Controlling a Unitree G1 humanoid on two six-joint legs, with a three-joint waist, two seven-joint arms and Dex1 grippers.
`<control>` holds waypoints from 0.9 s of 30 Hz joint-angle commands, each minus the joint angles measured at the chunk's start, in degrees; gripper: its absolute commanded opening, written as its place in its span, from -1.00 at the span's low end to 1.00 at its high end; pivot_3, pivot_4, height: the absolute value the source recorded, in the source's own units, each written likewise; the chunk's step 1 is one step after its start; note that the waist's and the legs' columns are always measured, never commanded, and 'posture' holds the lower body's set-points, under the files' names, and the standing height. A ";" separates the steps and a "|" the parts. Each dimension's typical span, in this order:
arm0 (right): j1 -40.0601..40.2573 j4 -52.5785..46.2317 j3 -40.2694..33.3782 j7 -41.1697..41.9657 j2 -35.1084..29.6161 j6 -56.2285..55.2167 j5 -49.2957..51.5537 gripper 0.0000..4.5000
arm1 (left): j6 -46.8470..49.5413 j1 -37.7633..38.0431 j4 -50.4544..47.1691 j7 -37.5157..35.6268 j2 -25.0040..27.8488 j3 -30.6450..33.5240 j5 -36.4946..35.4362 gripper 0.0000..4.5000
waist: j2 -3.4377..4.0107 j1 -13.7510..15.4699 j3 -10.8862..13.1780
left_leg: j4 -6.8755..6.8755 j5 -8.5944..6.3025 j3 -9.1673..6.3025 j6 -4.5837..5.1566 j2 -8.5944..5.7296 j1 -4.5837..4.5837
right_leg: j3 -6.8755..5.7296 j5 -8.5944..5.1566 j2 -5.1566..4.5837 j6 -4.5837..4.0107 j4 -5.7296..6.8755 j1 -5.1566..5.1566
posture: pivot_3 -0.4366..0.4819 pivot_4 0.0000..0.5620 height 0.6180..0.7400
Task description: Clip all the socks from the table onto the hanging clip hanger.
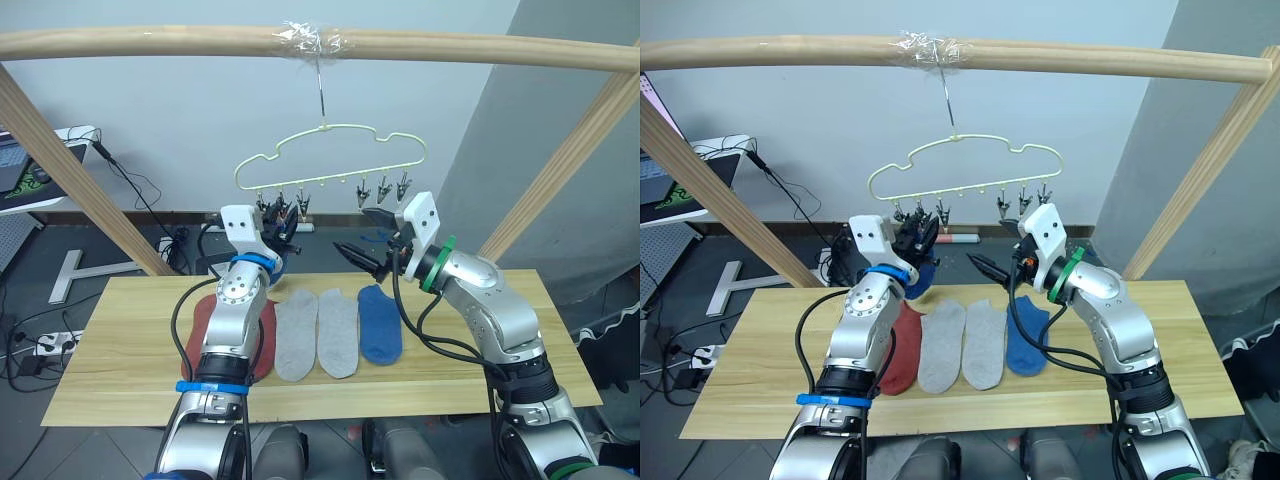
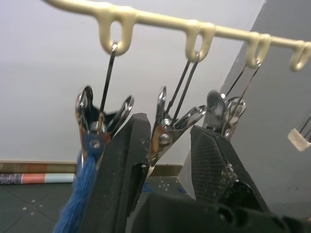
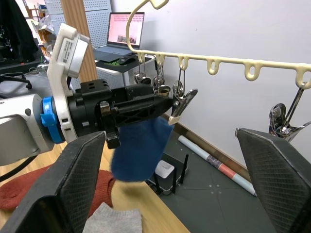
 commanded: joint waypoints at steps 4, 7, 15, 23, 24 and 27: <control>-1.01 -2.97 -1.24 -0.01 -0.29 -0.36 1.24 1.00 | -2.55 -2.23 -0.52 0.88 -0.04 0.61 0.66 -0.26 | -0.01 0.00 -0.01 | 0.01 0.00 0.01 0.00 0.00 0.00 | 0.00 0.01 0.00 0.01 0.01 0.00 | -0.14 -0.52 1.00; -1.02 -3.05 -1.28 -0.07 -0.30 -0.28 1.28 1.00 | -2.85 -2.37 -0.33 1.00 0.07 0.57 0.75 -0.26 | -0.01 0.00 -0.02 | 0.01 0.00 0.02 0.00 0.00 0.01 | 0.01 0.01 0.00 0.01 0.02 0.00 | -0.14 -0.52 1.00; -0.89 -3.01 -1.28 -0.24 -0.32 -0.14 1.33 1.00 | -3.42 -2.72 -0.06 0.94 0.37 0.64 0.84 -0.26 | -0.01 0.00 -0.02 | 0.02 0.00 0.01 0.00 0.00 0.01 | 0.01 0.01 0.00 0.01 0.04 0.00 | -0.14 -0.52 1.00; -1.12 -2.87 -1.35 -0.28 -0.34 -0.04 1.36 1.00 | -3.86 -2.89 0.32 0.43 0.24 0.75 0.48 -0.26 | -0.01 -0.01 -0.03 | 0.04 0.00 0.02 0.00 0.00 0.01 | 0.01 0.02 0.00 0.01 0.06 0.00 | -0.15 -0.50 1.00; -1.09 -2.80 -1.32 -0.22 -0.40 0.00 1.35 1.00 | -3.90 -2.86 0.26 0.28 0.18 0.76 0.33 -0.34 | -0.01 -0.01 -0.03 | 0.04 0.00 0.02 0.00 0.00 0.01 | 0.01 0.02 0.00 0.01 0.06 0.00 | -0.15 -0.50 1.00; -1.05 -2.71 -1.37 -0.14 -0.47 0.07 1.39 1.00 | -3.97 -2.69 0.07 -0.06 0.05 0.73 0.08 -0.62 | -0.01 -0.01 -0.03 | 0.04 0.00 0.02 0.00 0.00 0.01 | 0.01 0.02 0.00 0.01 0.07 0.00 | -0.15 -0.50 1.00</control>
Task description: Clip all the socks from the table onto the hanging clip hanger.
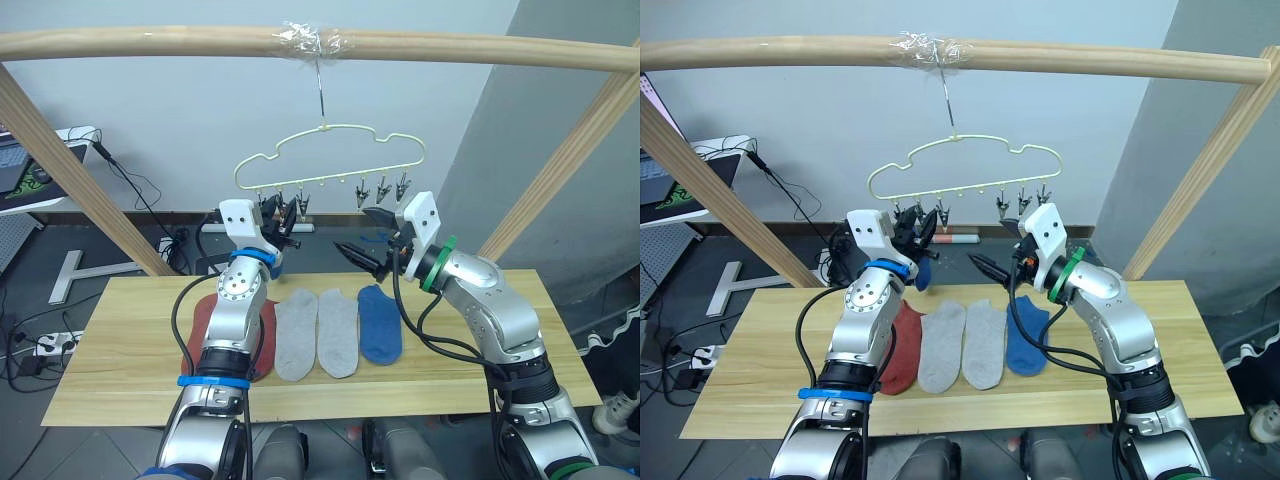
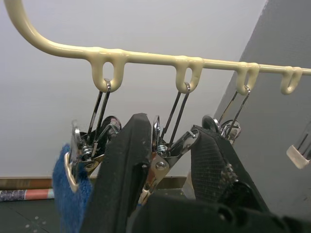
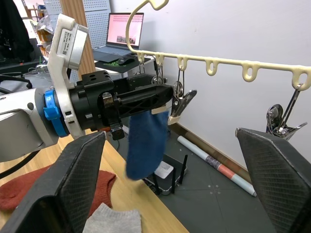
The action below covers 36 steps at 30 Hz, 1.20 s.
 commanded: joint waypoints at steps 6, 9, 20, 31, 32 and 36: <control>-1.08 -2.63 -1.40 0.13 -0.41 -0.05 1.32 1.00 | -1.34 -0.76 -1.71 -0.67 -0.12 0.73 -0.58 -0.89 | 0.00 0.00 0.00 | 0.01 0.00 0.00 0.00 0.00 0.00 | 0.00 0.00 0.00 0.00 0.01 0.00 | -0.15 -0.49 1.00; -0.67 -2.83 -1.37 0.08 -0.45 0.09 1.34 1.00 | -1.17 -0.67 -1.78 -0.74 -0.01 0.91 -0.58 -0.89 | 0.00 0.00 0.00 | 0.02 0.00 0.00 0.00 0.00 0.01 | -0.01 0.00 0.00 0.00 0.03 0.00 | -0.15 -0.46 1.00; -0.80 -2.65 -1.22 0.04 -0.34 0.20 1.55 1.00 | -0.37 -0.42 -2.39 -0.37 0.22 1.11 0.11 -0.89 | 0.00 0.01 0.00 | 0.02 0.00 0.00 0.01 0.00 0.00 | 0.00 0.00 0.00 0.00 0.03 0.00 | -0.13 -0.44 1.00; -0.73 -2.73 -1.02 -0.11 -0.40 0.17 1.70 1.00 | -0.21 -0.37 -2.36 0.07 0.13 1.17 0.68 0.10 | 0.00 0.01 0.00 | 0.02 0.00 -0.01 0.01 0.00 0.01 | 0.00 0.00 0.00 0.00 0.04 0.00 | -0.13 -0.42 1.00; -0.68 -2.83 -1.04 -0.13 -0.41 0.23 1.73 1.00 | -0.17 -0.33 -2.43 0.04 0.12 1.16 0.68 0.10 | 0.00 0.01 0.00 | 0.02 0.00 -0.01 0.01 0.00 0.01 | 0.00 0.00 0.00 0.00 0.03 0.00 | -0.13 -0.42 1.00; -0.64 -2.75 -1.11 -0.14 -0.49 0.18 1.69 1.00 | -0.10 -0.60 -2.36 -0.01 0.04 1.16 0.59 0.10 | 0.00 0.01 0.00 | 0.02 0.00 -0.01 0.01 0.00 0.01 | 0.00 0.00 0.00 0.00 0.04 0.00 | -0.13 -0.41 1.00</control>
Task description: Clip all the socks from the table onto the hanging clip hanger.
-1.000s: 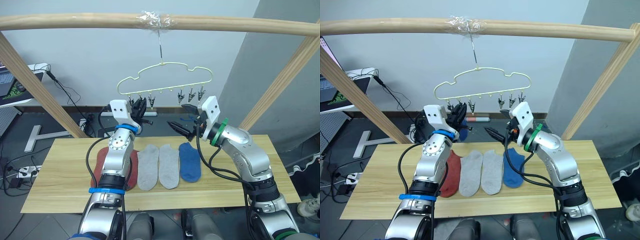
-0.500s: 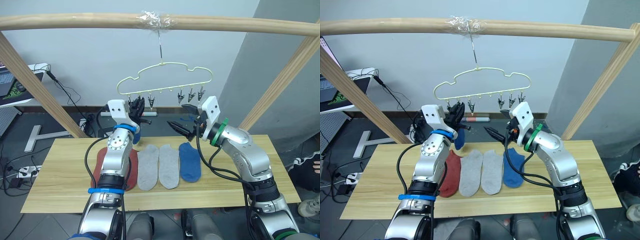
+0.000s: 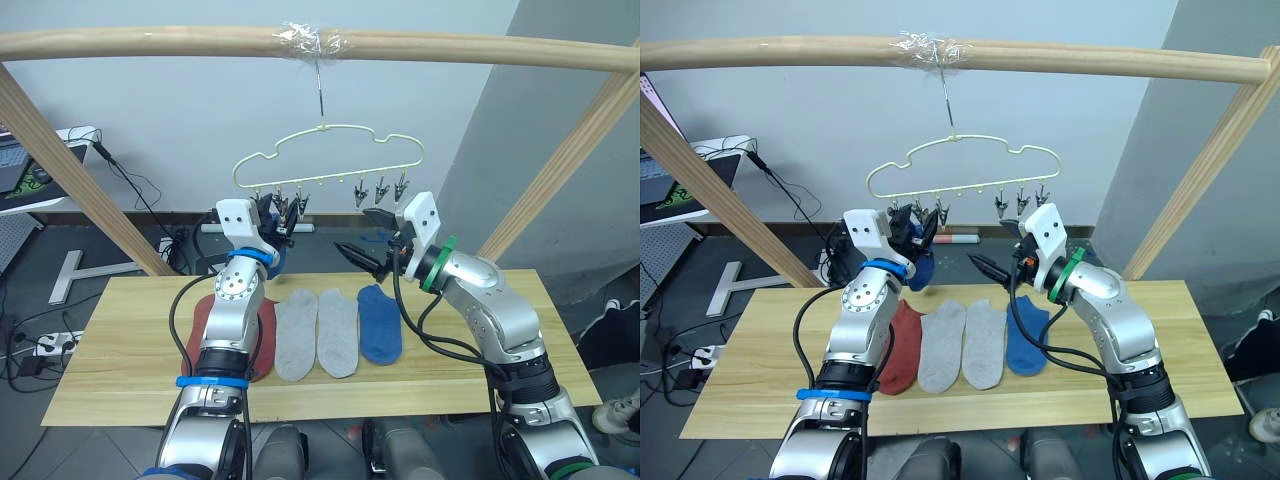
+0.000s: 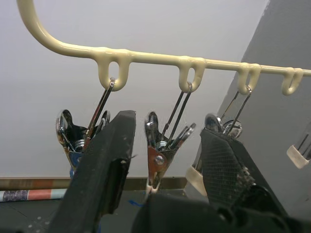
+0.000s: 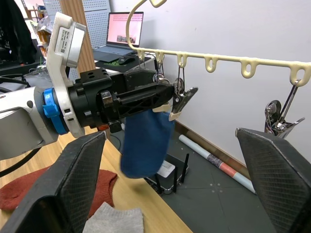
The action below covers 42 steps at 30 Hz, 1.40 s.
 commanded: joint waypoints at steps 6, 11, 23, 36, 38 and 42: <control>-0.72 -2.86 -1.12 0.11 -0.37 -0.20 1.10 1.00 | -0.53 -1.00 -2.32 0.47 0.12 0.18 0.21 0.10 | 0.00 0.00 0.00 | 0.00 0.00 0.00 0.00 0.00 0.00 | -0.01 0.00 0.00 0.00 0.00 0.00 | -0.13 -0.40 1.00; -0.77 -2.86 -1.13 0.13 -0.38 -0.15 1.20 1.00 | -0.67 -1.04 -2.39 0.33 0.25 0.23 0.15 0.10 | 0.00 0.00 0.00 | 0.00 0.00 0.00 0.00 0.00 0.00 | -0.01 0.00 0.00 0.00 0.00 0.00 | -0.13 -0.40 1.00; -0.68 -2.78 -0.99 -0.03 -0.24 -0.08 1.52 1.00 | -1.05 -0.97 -2.98 -0.05 -0.05 0.15 -0.18 -0.91 | 0.00 0.00 0.00 | 0.00 0.00 0.00 0.00 0.00 0.00 | 0.00 0.00 0.00 0.00 0.00 0.00 | -0.12 -0.41 1.00; -0.26 -2.33 -0.35 -0.23 -0.74 0.01 1.16 1.00 | -0.33 -0.45 -3.88 -0.03 0.19 -0.09 0.17 -0.91 | 0.00 0.01 0.00 | 0.00 0.00 0.00 0.00 0.00 0.00 | 0.00 0.00 0.00 0.00 0.00 0.00 | -0.11 -0.42 1.00; 0.82 -0.80 0.68 -0.86 -1.91 0.46 -0.92 1.00 | -0.06 -0.32 -4.24 -0.12 0.29 0.02 0.03 -0.91 | 0.00 0.03 0.00 | 0.00 0.00 -0.01 0.00 0.00 0.00 | 0.00 0.00 0.00 0.00 -0.01 0.00 | -0.11 -0.42 1.00; 3.07 2.96 1.86 -2.78 -3.09 0.46 -4.57 1.00 | 0.77 0.19 -5.20 -0.69 0.71 0.16 -0.32 -0.91 | 0.00 0.05 0.00 | 0.00 0.00 0.00 0.00 -0.01 0.00 | 0.00 0.00 -0.01 0.00 -0.02 0.02 | -0.11 -0.42 1.00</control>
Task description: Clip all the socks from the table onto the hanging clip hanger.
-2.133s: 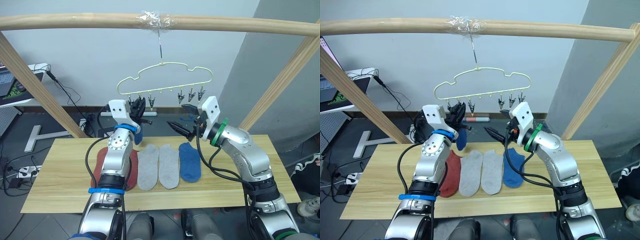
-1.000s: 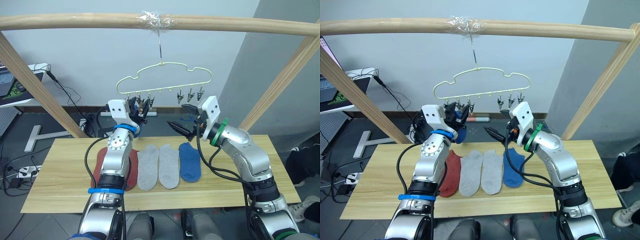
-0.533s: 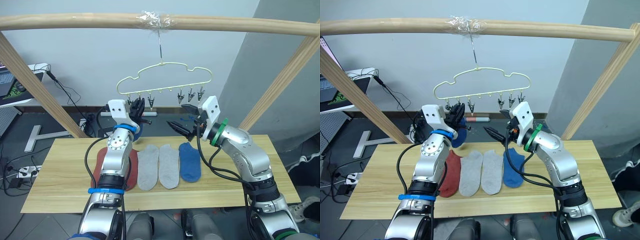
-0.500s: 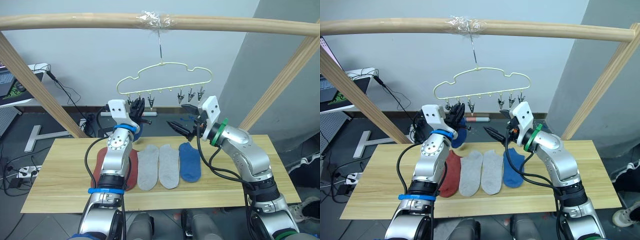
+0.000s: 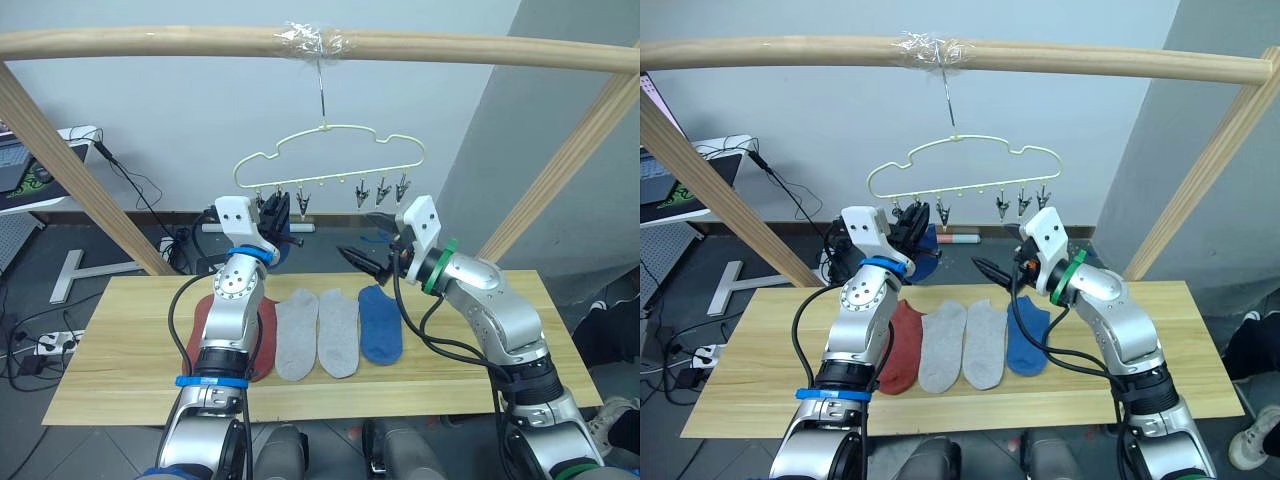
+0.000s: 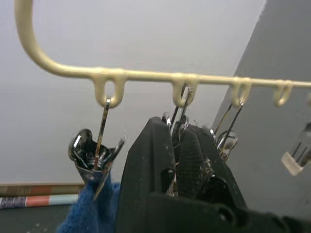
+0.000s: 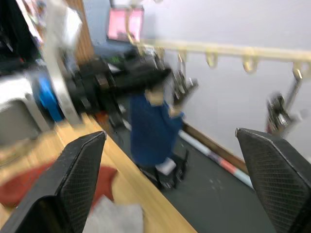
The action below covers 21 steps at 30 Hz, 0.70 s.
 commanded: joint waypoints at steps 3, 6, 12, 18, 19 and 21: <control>2.77 5.93 0.71 -1.87 -0.83 -1.18 -3.91 1.00 | 1.41 0.59 -4.14 -1.14 1.35 0.52 -0.84 -0.91 | 0.00 -0.04 0.00 | 0.00 0.00 0.01 0.00 0.01 0.01 | 0.01 0.00 0.00 0.00 0.00 0.00 | -0.11 -0.42 1.00; 4.22 12.47 3.62 -1.29 -2.81 -4.07 -8.64 1.00 | 3.22 1.34 -5.30 -2.34 2.28 0.97 -1.68 -0.91 | 0.00 -0.01 0.00 | -0.01 0.00 0.04 0.00 0.00 0.03 | 0.02 0.00 0.01 0.00 0.01 0.00 | -0.09 -0.42 1.00; 2.87 23.62 4.33 -2.93 -0.95 -8.75 -12.59 1.00 | 4.87 2.68 -7.00 -3.17 2.65 1.10 -2.32 -0.91 | 0.00 -0.10 0.00 | -0.01 0.00 0.11 0.00 0.01 0.07 | 0.03 0.00 0.02 0.00 0.02 0.00 | -0.08 -0.41 1.00; 0.09 32.14 5.91 -2.12 2.70 -8.98 -14.25 1.00 | 5.66 2.51 -7.43 -3.01 2.27 1.04 -2.38 -0.91 | 0.00 -0.08 0.00 | 0.02 0.01 0.13 0.01 0.03 0.10 | 0.03 0.00 0.05 0.00 0.03 0.01 | -0.06 -0.39 1.00; 0.07 33.43 6.52 -2.07 3.06 -9.53 -15.05 1.00 | 5.70 2.55 -7.41 -3.06 2.25 1.03 -2.40 -0.91 | 0.00 -0.03 0.00 | 0.02 0.01 0.11 0.01 0.03 0.09 | 0.04 0.00 0.05 0.00 0.03 0.01 | -0.06 -0.39 1.00; 0.00 34.98 7.01 -1.95 3.49 -10.21 -15.92 1.00 | 5.74 2.61 -7.42 -3.13 2.22 1.01 -2.42 -0.91 | 0.00 -0.01 0.00 | 0.01 0.01 0.09 0.00 0.03 0.09 | 0.05 0.00 0.04 0.00 0.03 0.02 | -0.06 -0.39 1.00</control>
